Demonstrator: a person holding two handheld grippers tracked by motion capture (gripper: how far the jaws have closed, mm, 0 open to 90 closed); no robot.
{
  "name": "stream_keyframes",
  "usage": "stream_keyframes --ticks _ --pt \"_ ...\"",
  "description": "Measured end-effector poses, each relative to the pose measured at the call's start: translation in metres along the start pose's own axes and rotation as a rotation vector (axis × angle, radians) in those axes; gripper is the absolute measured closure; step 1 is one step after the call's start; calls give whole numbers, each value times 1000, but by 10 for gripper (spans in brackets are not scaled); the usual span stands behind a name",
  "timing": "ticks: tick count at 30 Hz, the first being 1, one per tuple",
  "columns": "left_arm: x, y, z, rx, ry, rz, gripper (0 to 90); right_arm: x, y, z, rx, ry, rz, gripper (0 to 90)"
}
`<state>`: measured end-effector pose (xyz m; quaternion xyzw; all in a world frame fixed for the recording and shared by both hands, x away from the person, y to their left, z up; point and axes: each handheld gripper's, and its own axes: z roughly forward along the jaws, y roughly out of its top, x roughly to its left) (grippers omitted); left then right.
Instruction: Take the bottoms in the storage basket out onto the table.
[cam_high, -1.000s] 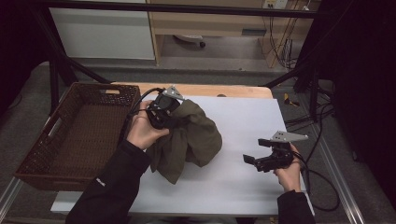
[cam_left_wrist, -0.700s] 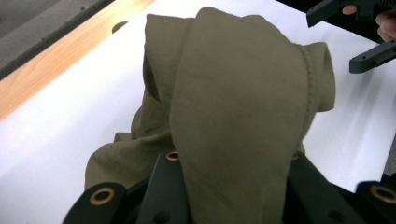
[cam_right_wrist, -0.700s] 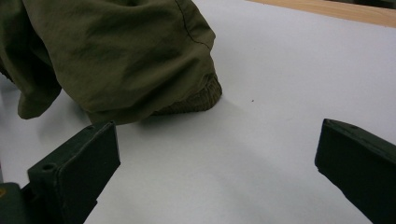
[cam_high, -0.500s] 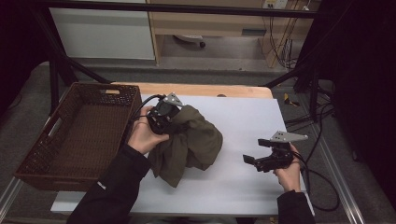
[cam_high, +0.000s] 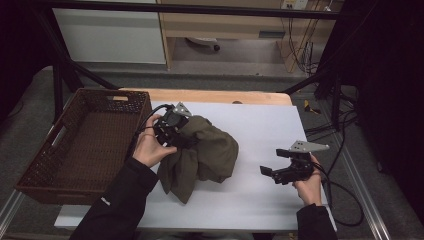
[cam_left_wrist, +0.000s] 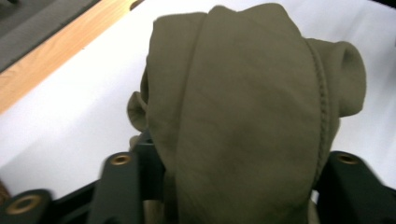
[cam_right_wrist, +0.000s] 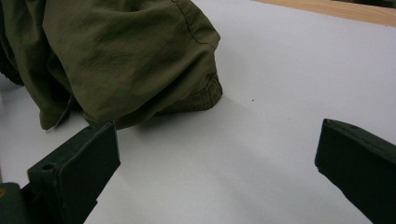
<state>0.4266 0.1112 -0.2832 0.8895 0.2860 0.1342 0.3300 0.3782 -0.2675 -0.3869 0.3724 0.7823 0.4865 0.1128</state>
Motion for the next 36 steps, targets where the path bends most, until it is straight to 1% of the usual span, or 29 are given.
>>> stream_keyframes --ticks 4,5,8,9,12,16,17,22,25,28,36 --pt "2 -1 0 7 -6 -2 306 0 0 0 -1 0 0 6" --pt "4 -2 -1 6 -16 -6 289 0 0 0 0 0 1 5" --pt "4 -3 -2 2 -15 -4 221 0 0 0 1 0 1 6" --pt "4 -4 -3 -2 -5 -2 202 0 0 0 2 -1 1 6" --pt "4 -5 -4 0 -16 -8 114 0 0 0 1 -1 2 5" --pt "5 -6 -7 -8 -19 -22 55 0 0 0 1 -2 1 5" --pt "5 -6 -9 -17 -18 -27 41 0 0 0 1 -2 1 5" --pt "5 -8 -15 -28 -10 -29 7 0 0 0 1 -1 1 5" --pt "6 -11 -20 -32 8 -28 4 0 0 0 0 -1 1 5" --pt "6 -13 -22 -35 8 -27 4 0 0 0 0 -2 1 5" --pt "8 -24 -35 -57 15 -32 5 0 0 0 1 -2 2 5"
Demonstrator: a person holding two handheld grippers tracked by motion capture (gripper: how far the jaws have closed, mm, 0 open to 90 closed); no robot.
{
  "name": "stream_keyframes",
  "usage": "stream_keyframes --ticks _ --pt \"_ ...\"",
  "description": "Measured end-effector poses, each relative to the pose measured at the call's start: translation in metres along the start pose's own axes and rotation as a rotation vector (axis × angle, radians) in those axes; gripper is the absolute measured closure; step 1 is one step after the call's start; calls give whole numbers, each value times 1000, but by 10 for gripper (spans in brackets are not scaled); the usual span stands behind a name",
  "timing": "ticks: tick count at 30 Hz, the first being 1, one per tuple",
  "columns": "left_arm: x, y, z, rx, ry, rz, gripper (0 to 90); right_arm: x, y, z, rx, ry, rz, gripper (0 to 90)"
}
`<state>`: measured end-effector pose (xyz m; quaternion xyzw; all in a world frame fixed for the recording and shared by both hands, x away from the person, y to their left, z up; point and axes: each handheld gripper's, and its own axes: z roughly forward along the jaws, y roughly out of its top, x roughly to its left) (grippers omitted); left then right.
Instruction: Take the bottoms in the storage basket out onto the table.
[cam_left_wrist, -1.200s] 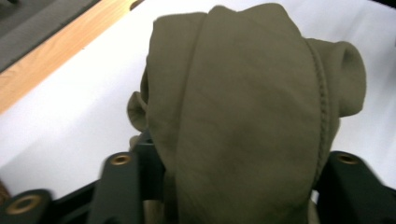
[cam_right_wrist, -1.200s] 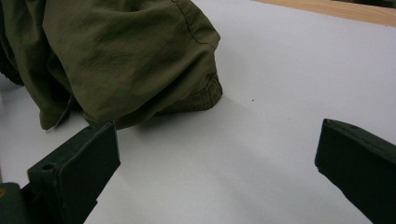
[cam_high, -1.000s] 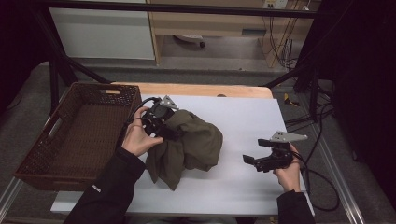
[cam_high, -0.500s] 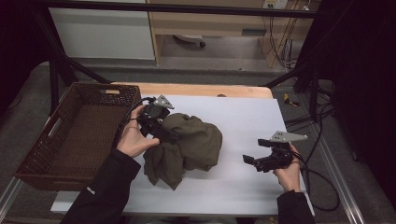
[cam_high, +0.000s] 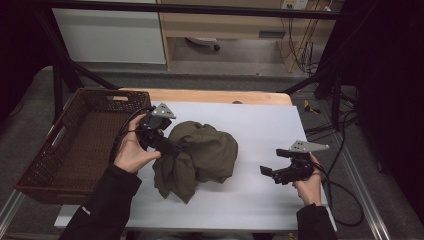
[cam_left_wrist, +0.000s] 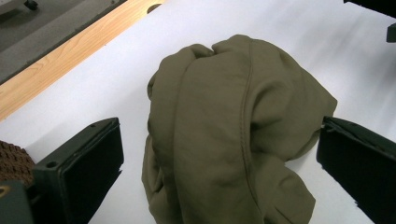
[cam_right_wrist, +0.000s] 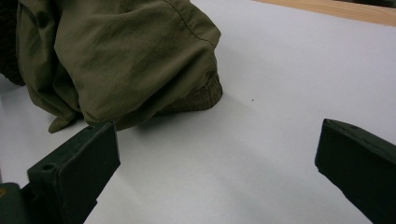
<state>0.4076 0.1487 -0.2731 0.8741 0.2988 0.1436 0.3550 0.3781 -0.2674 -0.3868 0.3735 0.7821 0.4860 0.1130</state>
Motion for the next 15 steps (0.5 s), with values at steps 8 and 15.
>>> stream_keyframes --ticks 8,15 --pt "3 -9 -8 -6 11 -4 5 0 0 0 1 -1 0 5" --pt "7 -17 -15 -9 21 -11 4 0 0 0 0 -1 -1 5"
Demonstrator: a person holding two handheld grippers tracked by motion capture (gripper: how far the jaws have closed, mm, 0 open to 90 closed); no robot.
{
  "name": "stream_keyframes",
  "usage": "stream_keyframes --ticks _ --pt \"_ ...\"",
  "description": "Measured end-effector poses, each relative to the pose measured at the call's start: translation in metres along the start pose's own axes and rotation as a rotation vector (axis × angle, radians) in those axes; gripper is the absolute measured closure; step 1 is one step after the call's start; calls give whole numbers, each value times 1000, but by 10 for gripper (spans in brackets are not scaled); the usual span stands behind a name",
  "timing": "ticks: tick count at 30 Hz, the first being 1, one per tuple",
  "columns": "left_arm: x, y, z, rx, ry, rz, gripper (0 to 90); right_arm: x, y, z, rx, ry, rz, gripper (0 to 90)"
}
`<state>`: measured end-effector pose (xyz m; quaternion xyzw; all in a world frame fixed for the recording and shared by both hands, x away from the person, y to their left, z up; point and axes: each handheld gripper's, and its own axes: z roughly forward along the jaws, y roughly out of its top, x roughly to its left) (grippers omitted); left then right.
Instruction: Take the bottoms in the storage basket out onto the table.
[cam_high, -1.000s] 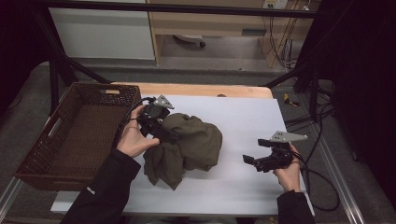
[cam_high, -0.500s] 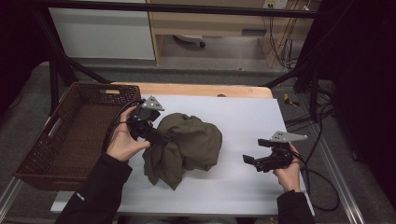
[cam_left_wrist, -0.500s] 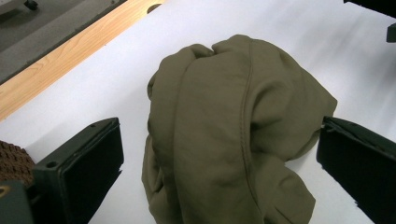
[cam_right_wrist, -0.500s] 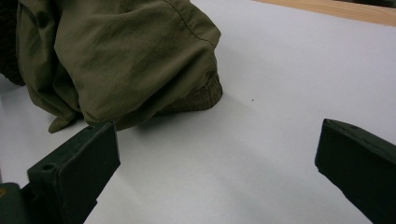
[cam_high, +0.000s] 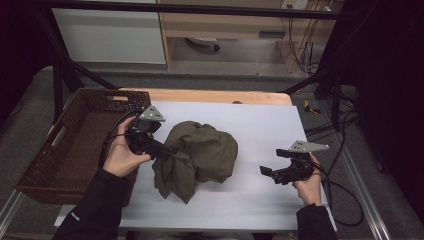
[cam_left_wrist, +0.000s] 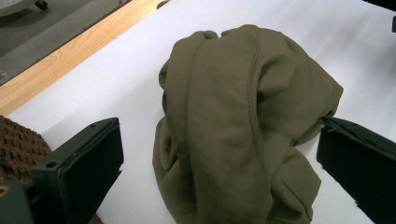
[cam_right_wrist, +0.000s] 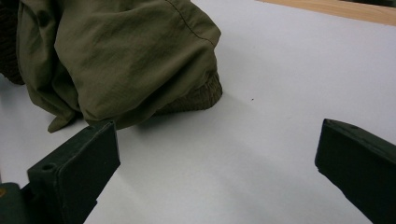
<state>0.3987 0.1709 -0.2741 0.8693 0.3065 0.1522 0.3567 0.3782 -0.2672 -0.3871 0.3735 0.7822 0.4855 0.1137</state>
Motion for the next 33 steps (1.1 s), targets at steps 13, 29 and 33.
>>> stream_keyframes --ticks 13,29,33 --pt "7 -14 -9 5 19 -6 4 0 0 0 2 2 1 5" --pt "18 -33 -22 3 42 -37 5 0 0 -1 -1 0 -1 5" --pt "19 -37 -22 8 47 -41 5 0 0 0 1 0 1 5"
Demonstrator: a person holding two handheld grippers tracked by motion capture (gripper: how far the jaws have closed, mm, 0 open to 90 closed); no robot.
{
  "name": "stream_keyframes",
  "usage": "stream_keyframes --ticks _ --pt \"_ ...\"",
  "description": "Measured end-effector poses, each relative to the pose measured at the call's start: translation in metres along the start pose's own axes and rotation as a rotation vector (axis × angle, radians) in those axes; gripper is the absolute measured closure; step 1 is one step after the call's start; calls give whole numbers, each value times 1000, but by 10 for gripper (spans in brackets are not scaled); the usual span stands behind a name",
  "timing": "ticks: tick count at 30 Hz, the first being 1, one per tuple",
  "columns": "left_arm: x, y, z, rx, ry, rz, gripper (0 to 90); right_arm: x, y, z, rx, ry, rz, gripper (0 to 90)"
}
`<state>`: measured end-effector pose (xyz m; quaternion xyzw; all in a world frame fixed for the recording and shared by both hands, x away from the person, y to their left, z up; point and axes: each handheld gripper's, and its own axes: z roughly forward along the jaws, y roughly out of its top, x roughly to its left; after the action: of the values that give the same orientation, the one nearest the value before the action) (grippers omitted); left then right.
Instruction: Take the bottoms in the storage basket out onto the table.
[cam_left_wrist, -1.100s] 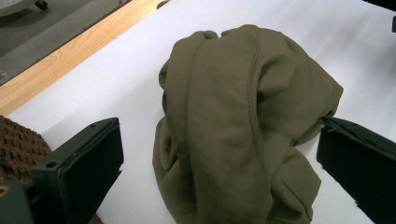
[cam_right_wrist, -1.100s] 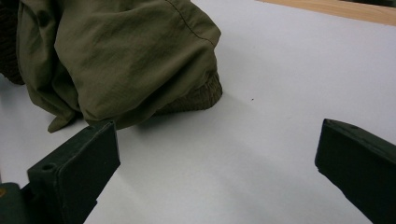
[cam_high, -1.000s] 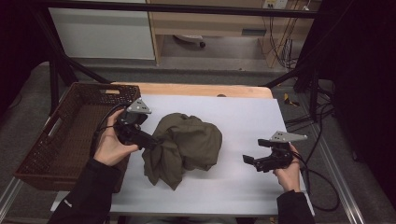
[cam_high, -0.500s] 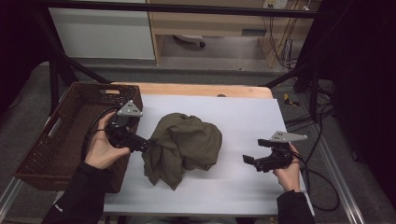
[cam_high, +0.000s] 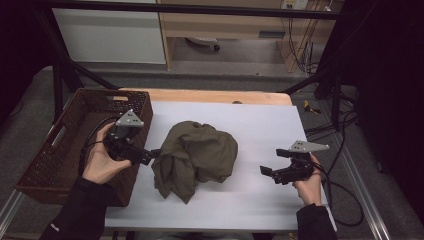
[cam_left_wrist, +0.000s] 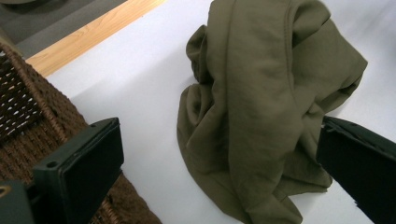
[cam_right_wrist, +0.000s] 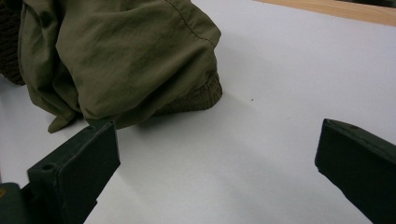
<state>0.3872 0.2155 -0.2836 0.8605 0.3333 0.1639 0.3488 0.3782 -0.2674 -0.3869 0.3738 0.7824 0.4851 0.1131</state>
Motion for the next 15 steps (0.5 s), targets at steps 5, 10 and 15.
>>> stream_keyframes --ticks 5,10,15 --pt "5 -7 -1 5 5 -13 6 0 0 0 0 0 0 6" --pt "7 -11 -2 14 13 -16 6 0 0 0 1 0 0 5" --pt "11 -17 -3 19 19 -27 6 0 0 0 1 1 0 5"
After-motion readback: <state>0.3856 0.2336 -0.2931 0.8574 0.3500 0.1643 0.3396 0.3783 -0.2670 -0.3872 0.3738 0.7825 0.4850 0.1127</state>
